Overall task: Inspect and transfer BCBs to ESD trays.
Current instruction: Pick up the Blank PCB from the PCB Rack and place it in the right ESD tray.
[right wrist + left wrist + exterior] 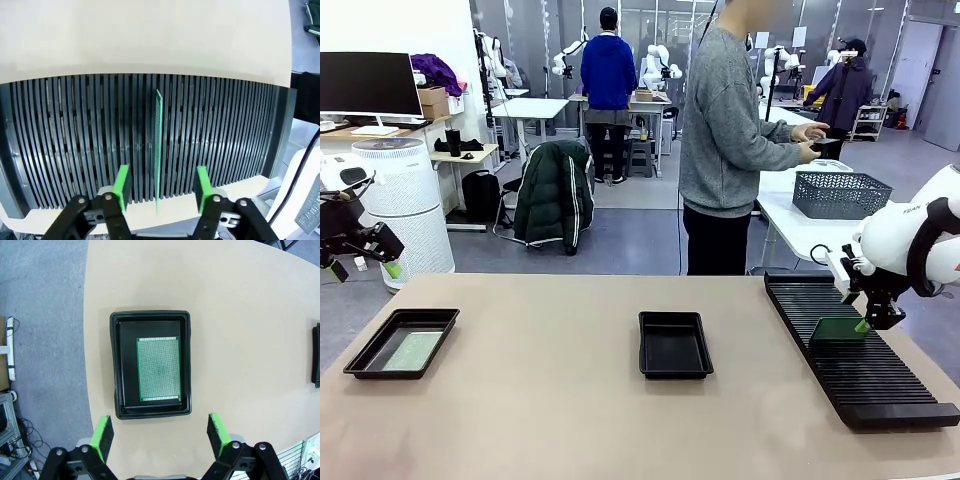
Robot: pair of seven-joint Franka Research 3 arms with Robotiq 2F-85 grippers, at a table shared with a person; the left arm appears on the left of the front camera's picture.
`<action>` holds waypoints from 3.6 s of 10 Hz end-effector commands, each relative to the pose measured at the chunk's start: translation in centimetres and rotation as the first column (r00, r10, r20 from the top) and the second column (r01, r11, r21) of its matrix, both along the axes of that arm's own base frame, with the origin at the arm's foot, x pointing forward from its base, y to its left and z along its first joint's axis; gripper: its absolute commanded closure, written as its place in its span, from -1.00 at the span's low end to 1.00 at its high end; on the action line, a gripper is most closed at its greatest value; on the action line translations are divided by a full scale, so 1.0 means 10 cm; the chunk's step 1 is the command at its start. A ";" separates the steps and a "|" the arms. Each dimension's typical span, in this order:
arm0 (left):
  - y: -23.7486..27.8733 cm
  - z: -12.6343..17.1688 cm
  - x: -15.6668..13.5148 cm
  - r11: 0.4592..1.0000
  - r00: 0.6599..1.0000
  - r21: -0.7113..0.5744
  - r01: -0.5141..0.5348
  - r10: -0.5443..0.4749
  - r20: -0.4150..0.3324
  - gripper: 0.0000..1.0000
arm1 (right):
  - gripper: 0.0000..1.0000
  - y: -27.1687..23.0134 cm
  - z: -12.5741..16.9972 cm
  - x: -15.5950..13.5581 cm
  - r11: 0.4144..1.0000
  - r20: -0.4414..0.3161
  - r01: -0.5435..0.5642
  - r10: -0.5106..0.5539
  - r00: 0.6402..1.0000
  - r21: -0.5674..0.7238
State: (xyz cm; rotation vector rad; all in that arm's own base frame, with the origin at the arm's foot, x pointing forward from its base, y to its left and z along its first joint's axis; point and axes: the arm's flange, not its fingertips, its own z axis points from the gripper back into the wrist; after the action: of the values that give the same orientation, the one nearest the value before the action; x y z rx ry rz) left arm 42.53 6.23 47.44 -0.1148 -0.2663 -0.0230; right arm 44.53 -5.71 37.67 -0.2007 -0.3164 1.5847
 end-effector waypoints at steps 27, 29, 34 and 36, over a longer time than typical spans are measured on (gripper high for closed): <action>0.01 -0.02 0.00 1.000 1.000 0.007 -0.002 0.002 0.005 -1.00 | 0.97 -0.05 1.80 -0.61 0.999 -0.066 0.033 -0.036 0.997 -0.043; 0.01 -0.02 0.00 1.000 1.000 0.007 -0.002 0.002 0.005 -1.00 | 0.97 -0.10 2.22 -0.66 1.000 -0.144 0.021 -0.020 0.989 0.008; 0.01 -0.02 0.00 1.000 1.000 0.007 -0.002 0.002 0.005 -1.00 | 0.97 -0.18 2.71 -0.68 0.996 -0.210 0.041 -0.025 0.977 0.074; 0.01 -0.02 0.00 1.000 1.000 0.007 -0.002 0.002 0.005 -1.00 | 0.97 -0.18 2.75 -0.70 0.994 -0.206 0.044 -0.022 0.978 0.102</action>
State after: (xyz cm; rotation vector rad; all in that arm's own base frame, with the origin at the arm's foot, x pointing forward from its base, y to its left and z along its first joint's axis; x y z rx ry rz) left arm 42.54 6.23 47.44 -0.1148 -0.2662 -0.0230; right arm 37.53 -7.65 64.95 0.0032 -0.2211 1.5573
